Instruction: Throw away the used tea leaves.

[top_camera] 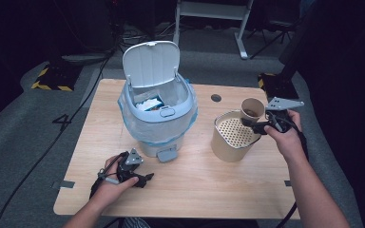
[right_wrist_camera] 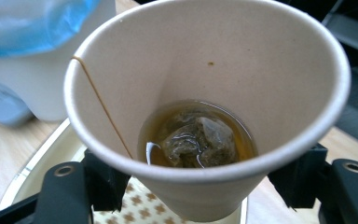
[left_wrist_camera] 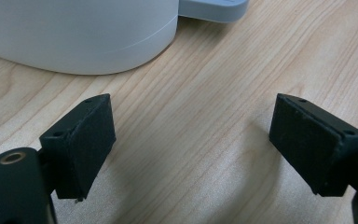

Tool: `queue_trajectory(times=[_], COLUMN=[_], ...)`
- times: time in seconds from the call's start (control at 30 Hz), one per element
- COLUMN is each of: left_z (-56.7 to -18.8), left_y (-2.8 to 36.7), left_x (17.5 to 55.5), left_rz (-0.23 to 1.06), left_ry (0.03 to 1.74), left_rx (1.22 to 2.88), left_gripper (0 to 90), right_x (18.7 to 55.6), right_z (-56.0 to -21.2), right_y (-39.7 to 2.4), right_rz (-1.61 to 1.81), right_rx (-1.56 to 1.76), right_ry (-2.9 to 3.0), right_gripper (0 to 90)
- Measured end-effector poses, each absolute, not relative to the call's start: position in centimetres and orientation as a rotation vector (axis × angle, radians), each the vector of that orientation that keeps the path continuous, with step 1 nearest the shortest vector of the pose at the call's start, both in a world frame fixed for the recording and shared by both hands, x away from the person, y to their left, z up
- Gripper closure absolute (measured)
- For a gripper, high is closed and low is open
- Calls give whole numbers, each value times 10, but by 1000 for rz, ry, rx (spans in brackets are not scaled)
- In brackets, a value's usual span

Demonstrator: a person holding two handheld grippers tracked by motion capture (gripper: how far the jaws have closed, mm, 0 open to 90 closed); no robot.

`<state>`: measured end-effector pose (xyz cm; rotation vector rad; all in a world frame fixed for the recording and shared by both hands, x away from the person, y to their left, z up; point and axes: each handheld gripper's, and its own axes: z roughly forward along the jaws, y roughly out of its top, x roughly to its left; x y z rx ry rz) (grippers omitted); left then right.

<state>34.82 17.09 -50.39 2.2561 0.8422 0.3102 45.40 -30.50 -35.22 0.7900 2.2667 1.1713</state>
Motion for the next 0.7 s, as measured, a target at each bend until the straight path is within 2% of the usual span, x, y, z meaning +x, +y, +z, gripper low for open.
queue_trajectory(times=[0.47, 0.7], left_z=[-504, -504], left_y=[172, 172], left_x=[347, 347], left_rz=[308, 310], left_ry=[846, 846], left_rx=[2253, 2253], left_gripper=[146, 146], right_x=[439, 430], right_z=[-345, -352], right_y=[-289, -273], right_rz=[622, 99], right_rx=[405, 102], right_ry=[2176, 1994], right_gripper=[316, 320])
